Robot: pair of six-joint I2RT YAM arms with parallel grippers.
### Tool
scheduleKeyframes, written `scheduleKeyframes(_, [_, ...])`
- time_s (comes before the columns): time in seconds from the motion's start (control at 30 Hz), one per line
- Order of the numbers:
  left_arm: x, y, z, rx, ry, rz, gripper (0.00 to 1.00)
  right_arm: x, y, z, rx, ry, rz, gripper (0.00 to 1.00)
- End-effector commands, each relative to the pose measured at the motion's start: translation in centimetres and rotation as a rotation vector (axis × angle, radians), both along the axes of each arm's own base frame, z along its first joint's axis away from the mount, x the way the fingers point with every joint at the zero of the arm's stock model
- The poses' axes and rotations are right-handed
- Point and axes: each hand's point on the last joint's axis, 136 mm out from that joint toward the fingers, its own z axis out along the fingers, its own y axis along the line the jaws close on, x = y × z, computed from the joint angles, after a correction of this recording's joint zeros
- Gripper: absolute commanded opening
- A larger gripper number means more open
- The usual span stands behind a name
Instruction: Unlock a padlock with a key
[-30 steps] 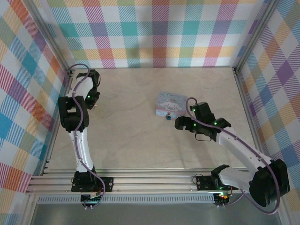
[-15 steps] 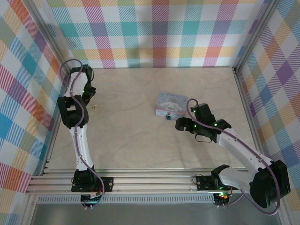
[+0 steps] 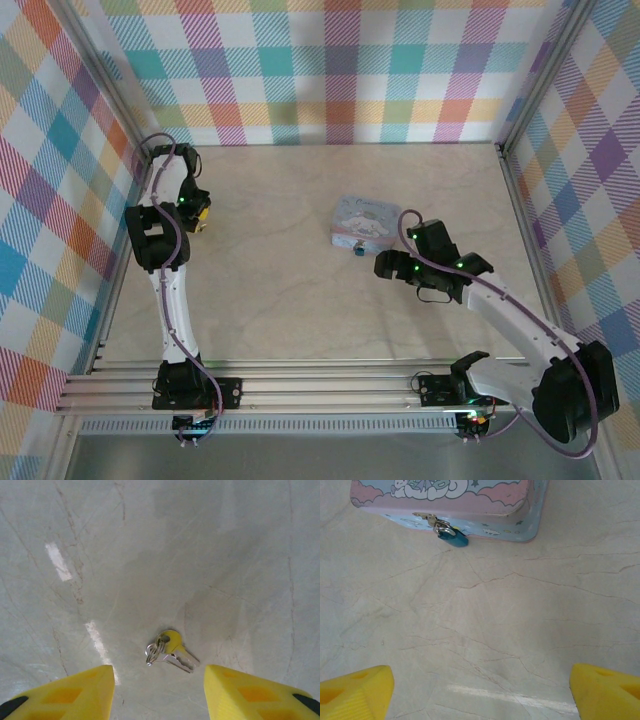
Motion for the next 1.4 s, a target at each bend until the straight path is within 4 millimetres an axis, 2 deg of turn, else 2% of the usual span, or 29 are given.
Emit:
scheduleKeyframes(0.0, [-1.9, 0.9, 0.7, 0.061, 0.072, 0.093, 0.5, -0.1, -0.5, 1.4, 0.003, -0.027, -0.022, 0.91])
scheduleKeyframes(0.27, [-4.1, 0.7, 1.6, 0.131, 0.15, 0.276, 0.51, -1.1, -1.2, 1.8, 0.003, -0.031, -0.036, 0.91])
scheduleKeyframes(0.57, [-3.0, -1.4, 1.1, 0.149, 0.097, 0.466, 0.52, -1.9, -2.6, 2.4, -0.041, -0.052, -0.061, 0.91])
scheduleKeyframes(0.8, [-1.3, -1.6, 0.9, 0.154, 0.042, 0.545, 0.52, -2.0, -3.0, 2.1, -0.056, -0.049, -0.077, 0.91])
scheduleKeyframes(0.87, [-0.1, -1.6, 0.8, 0.145, -0.003, 0.494, 0.52, -1.9, -3.1, 2.1, -0.06, -0.048, -0.08, 0.91])
scheduleKeyframes(0.97, [2.2, -1.3, 1.2, 0.153, -0.077, 0.277, 0.53, -1.5, -3.0, 2.6, -0.062, -0.061, -0.08, 0.91])
scheduleKeyframes(1.13, [3.7, -1.3, 2.5, 0.194, -0.118, -0.104, 0.53, -0.7, -2.7, 3.5, -0.063, -0.095, -0.064, 0.92])
scheduleKeyframes(1.2, [4.9, -2.2, 2.5, 0.147, -0.166, -0.25, 0.53, -0.6, -2.5, 3.6, -0.065, -0.097, -0.056, 0.91])
scheduleKeyframes(1.27, [6.6, -4.1, 2.6, 0.057, -0.254, -0.409, 0.53, -0.5, -2.4, 3.4, -0.065, -0.093, -0.052, 0.91])
scheduleKeyframes(1.37, [7.3, -5.7, 2.6, -0.001, -0.303, -0.467, 0.51, -0.5, -2.3, 3.1, -0.058, -0.083, -0.055, 0.91])
